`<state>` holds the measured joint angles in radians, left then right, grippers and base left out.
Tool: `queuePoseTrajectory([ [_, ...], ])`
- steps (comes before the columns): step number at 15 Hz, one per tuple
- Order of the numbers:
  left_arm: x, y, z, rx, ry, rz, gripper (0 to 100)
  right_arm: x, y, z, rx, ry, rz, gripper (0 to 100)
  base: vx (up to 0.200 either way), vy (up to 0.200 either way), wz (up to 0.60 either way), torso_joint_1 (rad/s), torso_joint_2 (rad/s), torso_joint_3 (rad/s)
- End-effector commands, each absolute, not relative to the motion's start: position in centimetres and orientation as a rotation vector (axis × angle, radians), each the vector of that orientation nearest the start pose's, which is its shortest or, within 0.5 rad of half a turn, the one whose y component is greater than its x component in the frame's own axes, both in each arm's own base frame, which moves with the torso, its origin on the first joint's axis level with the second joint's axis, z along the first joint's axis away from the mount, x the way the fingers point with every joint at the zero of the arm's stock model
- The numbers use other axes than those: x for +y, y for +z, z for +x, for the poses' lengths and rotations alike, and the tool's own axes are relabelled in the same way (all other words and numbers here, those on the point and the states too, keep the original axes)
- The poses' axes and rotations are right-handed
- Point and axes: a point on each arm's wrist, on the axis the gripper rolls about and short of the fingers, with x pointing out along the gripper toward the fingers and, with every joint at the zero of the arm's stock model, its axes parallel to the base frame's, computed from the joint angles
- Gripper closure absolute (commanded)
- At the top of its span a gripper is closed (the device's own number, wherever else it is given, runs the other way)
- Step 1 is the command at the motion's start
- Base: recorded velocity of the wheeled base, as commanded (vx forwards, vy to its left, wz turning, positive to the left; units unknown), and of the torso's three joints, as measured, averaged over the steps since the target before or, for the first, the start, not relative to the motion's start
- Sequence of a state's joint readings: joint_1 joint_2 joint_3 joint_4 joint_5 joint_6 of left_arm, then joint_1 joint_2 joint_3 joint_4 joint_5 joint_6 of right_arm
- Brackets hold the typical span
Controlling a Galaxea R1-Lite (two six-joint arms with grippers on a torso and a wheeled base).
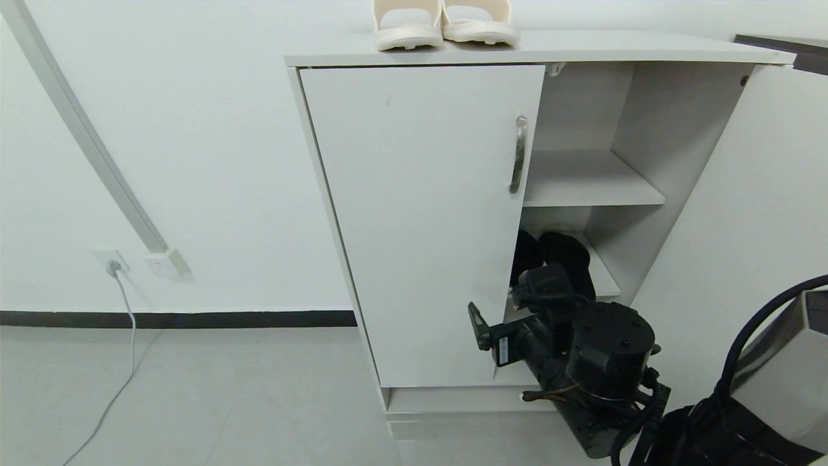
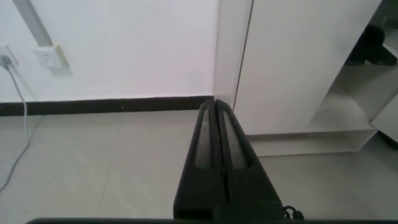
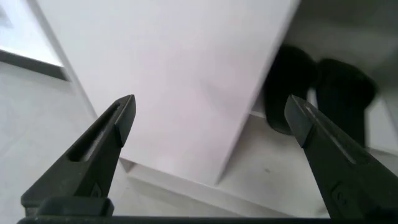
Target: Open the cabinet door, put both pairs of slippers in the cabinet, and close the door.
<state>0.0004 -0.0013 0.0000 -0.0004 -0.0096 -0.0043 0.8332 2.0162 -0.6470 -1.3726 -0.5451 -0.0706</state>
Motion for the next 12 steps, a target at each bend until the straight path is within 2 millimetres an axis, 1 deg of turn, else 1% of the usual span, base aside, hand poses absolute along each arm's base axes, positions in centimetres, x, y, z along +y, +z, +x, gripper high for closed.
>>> queuePoseTrajectory([
  [1, -0.02, 7.55, -2.28, 0.000, -0.009, -0.005, 100, 24.12, 11.10, 23.41, -0.014, 0.302, -0.084, 0, 0.000, 0.000, 0.00, 0.000, 0.00, 0.000],
  [5, -0.02, 7.53, -2.28, 0.002, -0.009, -0.005, 100, 24.08, 10.65, 23.27, -0.018, 0.311, -0.097, 0, 0.000, 0.000, 0.00, 0.000, 0.00, 0.000],
  [12, -0.02, 7.55, -2.28, 0.000, -0.008, -0.006, 100, 24.15, 10.44, 23.20, -0.012, 0.314, -0.103, 0, 0.000, 0.000, 0.00, 0.000, 0.00, 0.000],
])
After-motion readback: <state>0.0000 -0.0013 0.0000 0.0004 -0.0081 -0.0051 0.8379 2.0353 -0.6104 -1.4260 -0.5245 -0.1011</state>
